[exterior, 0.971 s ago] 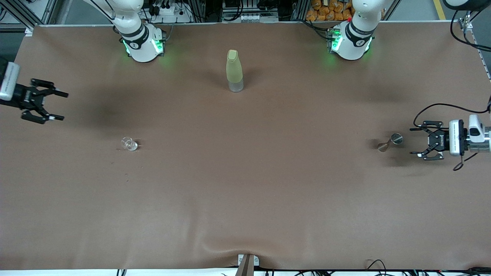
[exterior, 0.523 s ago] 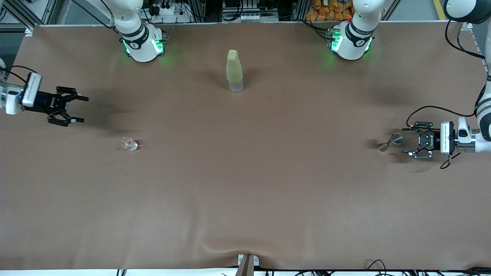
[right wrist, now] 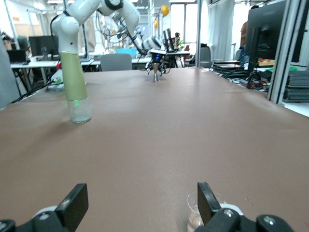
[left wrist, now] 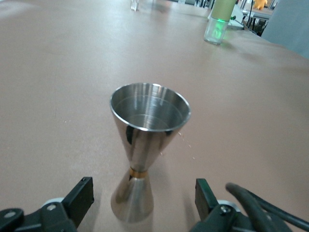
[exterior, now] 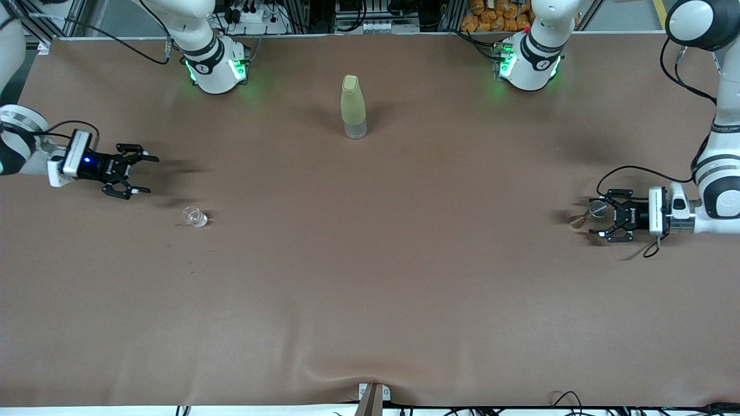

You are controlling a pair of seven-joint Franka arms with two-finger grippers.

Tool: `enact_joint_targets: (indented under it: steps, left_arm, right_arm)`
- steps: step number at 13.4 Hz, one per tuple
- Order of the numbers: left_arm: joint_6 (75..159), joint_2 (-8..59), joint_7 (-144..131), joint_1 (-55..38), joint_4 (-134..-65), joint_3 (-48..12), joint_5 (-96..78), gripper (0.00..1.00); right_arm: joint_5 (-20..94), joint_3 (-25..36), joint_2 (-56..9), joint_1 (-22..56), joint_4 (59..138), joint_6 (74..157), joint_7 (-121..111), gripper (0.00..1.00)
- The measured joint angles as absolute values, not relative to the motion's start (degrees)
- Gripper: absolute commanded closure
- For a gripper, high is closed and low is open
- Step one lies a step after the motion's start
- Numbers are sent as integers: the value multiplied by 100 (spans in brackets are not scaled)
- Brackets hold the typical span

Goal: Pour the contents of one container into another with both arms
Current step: 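Close the right gripper on the beaker while the left gripper grips the jigger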

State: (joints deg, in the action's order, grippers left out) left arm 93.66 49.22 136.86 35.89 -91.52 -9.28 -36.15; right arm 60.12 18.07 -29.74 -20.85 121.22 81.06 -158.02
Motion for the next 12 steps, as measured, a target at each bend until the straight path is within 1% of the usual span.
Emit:
enact_joint_targets:
  steps: [5,8,10,11,12]
  left_arm:
    - [9366,4961,13732,3590,-9107,-940,-3652,19]
    - [9366,4961,13733,3589,-9094,-946,-3797,28]
    - [9364,4961,13733,3589,-9093,-951,-3848,28]
    - [9361,4961,13733,3589,-9093,-953,-3891,30]
    - [9359,4961,13733,3589,-9093,-955,-3928,34]
  right_arm:
    - [6753,1738,-3684,-2100,11818,8003,-15923,0]
    - [7098,1595,-3959,-2104,11503,7996,-15970,0]
    - [7232,1584,-4088,-2105,11355,7997,-15976,0]
    - [7255,1584,-4169,-2108,11298,7997,-15988,0]
    - [7296,1580,-4266,-2108,11242,7996,-16014,0]
